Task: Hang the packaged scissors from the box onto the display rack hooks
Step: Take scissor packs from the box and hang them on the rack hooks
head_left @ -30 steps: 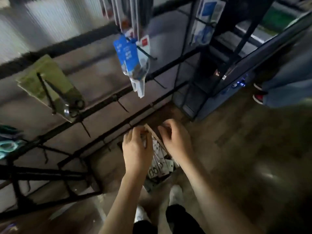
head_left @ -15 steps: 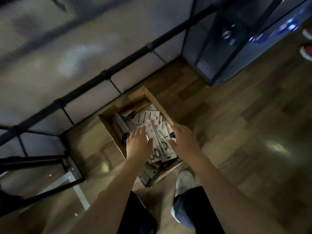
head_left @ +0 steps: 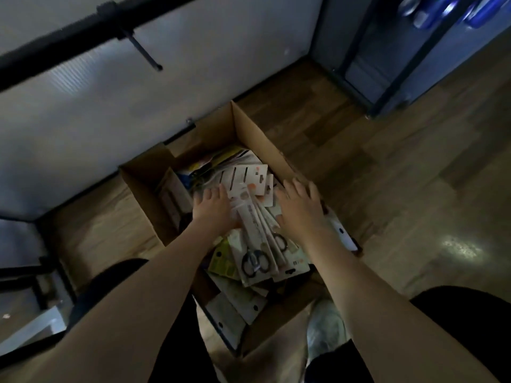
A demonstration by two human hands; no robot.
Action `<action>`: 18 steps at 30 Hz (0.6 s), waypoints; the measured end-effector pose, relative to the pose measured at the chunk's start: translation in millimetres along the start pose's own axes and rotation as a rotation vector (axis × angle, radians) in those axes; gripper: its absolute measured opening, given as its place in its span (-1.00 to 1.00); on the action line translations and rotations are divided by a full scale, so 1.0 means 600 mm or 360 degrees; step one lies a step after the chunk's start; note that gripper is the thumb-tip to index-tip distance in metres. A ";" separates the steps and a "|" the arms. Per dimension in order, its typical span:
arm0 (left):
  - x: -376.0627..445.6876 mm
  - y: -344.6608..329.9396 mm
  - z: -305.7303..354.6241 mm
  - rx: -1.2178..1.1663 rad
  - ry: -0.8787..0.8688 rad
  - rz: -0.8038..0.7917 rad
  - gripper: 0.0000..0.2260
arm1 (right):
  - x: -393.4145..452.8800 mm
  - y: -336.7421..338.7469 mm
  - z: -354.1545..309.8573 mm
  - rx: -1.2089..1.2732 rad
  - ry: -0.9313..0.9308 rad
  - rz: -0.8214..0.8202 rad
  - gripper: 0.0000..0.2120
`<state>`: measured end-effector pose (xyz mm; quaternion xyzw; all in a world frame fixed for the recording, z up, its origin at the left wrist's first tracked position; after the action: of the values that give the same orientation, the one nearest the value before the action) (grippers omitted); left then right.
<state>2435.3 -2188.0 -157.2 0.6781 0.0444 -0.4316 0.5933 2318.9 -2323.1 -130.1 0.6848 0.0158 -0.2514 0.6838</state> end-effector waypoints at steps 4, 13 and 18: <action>0.026 -0.009 -0.012 0.0100 0.0018 -0.0120 -0.10 | 0.005 -0.011 -0.001 -0.0200 0.0042 0.0089 -0.38; 0.051 -0.014 -0.014 0.0062 -0.0018 -0.0190 -0.48 | 0.005 -0.022 -0.018 -0.0301 -0.0022 0.0118 -0.42; 0.047 -0.019 -0.020 0.0102 -0.0117 -0.0250 -0.47 | 0.008 -0.021 -0.020 -0.0356 -0.0037 0.0106 -0.42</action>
<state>2452.7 -2187.1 -184.9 0.6747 0.0618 -0.5026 0.5370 2322.2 -2312.3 -144.2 0.6014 0.0132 -0.2331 0.7641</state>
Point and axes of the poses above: each hand's wrist, its own x-axis towards the middle knuckle, its own y-axis out of the back of the hand, z = x × y, the point moved 3 cm from there along x, towards the middle knuckle, and after that the axes turned 8 degrees about -x, right-handed, at the moved point
